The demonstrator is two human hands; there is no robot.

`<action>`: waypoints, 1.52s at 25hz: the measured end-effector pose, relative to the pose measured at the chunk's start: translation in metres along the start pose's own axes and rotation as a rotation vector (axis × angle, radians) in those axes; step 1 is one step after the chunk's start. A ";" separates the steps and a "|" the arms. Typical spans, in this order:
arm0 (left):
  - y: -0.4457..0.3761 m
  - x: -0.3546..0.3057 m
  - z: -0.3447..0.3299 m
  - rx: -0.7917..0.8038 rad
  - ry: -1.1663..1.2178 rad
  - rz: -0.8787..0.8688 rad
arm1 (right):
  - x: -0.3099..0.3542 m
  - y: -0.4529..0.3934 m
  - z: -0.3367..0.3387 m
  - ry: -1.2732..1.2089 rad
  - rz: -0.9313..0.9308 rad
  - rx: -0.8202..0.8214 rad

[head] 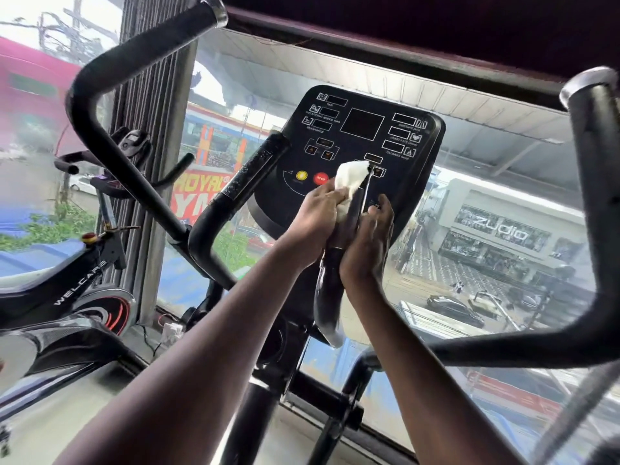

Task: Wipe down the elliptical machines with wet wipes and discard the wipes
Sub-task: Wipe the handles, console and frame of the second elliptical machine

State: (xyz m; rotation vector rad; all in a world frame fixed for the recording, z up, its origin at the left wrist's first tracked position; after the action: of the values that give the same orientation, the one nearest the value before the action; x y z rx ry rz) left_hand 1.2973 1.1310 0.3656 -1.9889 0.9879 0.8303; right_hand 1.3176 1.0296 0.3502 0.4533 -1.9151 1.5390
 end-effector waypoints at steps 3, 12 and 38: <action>0.009 0.010 0.004 -0.056 -0.133 0.019 | 0.004 0.001 0.002 0.020 0.002 0.006; 0.040 0.027 0.014 0.042 0.026 -0.046 | 0.008 0.003 0.000 0.203 0.100 0.039; 0.093 0.081 0.041 -0.158 -0.079 -0.060 | -0.001 0.010 -0.011 0.179 -0.226 0.242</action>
State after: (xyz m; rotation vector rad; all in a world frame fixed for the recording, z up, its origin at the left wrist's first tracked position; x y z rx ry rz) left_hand 1.2499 1.0976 0.2497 -2.0910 0.8362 0.9719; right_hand 1.3149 1.0430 0.3434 0.5935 -1.4960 1.6072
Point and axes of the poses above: each hand's wrist, its own y-axis away from the middle knuckle, its own z-axis out of the back of the hand, x = y × z, the point moved 7 cm from there along -y, towards the middle knuckle, and after that the axes turned 8 degrees about -x, right-handed, at the moved point
